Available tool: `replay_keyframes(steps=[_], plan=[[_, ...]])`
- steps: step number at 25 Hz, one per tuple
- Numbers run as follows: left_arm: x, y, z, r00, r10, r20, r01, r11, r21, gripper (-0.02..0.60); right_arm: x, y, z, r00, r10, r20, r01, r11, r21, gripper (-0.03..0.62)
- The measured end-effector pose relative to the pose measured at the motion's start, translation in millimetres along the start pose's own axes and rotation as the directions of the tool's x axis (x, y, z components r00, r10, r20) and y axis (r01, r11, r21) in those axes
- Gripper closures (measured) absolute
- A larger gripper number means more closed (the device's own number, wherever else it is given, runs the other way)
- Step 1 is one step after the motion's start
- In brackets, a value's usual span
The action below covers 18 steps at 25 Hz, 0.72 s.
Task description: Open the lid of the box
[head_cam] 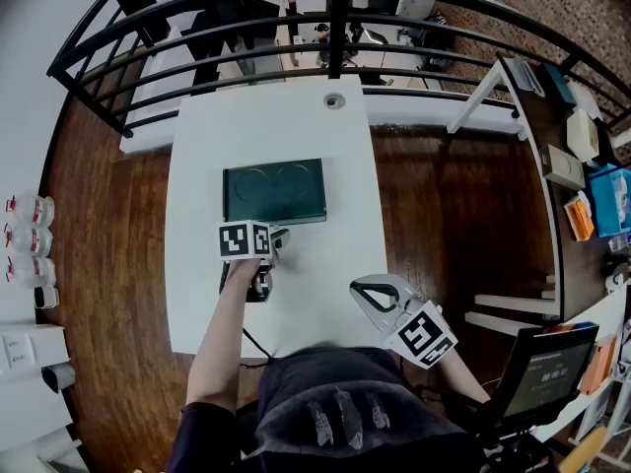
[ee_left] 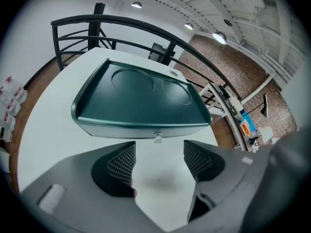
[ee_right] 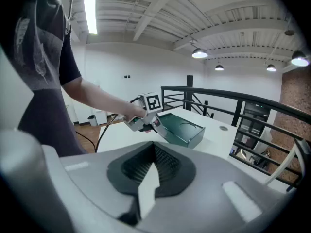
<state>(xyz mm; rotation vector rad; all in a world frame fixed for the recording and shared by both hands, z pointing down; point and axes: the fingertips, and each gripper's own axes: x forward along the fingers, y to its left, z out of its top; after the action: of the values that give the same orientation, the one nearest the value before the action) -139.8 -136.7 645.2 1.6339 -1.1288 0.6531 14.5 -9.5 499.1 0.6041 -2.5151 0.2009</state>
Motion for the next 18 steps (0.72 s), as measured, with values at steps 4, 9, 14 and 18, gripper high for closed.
replay_keyframes(steps=[4,9,14,18], plan=[[11.8,12.3,0.9,0.998,0.047,-0.039,-0.048,0.998,-0.044,0.261,-2.6,0.2,-2.3,1.0,0.003,0.001,-0.003,1.0,0.004,0.592],[29.1,18.8,-4.0,0.989,0.116,-0.092,-0.121,0.991,-0.056,0.339,-7.6,-4.6,-7.0,1.0,0.007,0.003,-0.007,1.0,0.002,0.592],[32.9,9.9,-5.2,0.992,0.081,-0.1,-0.088,0.994,-0.067,0.418,-9.1,-4.7,-8.5,1.0,0.008,0.004,-0.008,1.0,-0.002,0.592],[33.9,4.0,-5.4,0.994,0.046,-0.099,-0.055,0.994,-0.096,0.495,-9.2,-3.4,-8.2,1.0,0.006,0.007,-0.006,1.0,-0.004,0.592]])
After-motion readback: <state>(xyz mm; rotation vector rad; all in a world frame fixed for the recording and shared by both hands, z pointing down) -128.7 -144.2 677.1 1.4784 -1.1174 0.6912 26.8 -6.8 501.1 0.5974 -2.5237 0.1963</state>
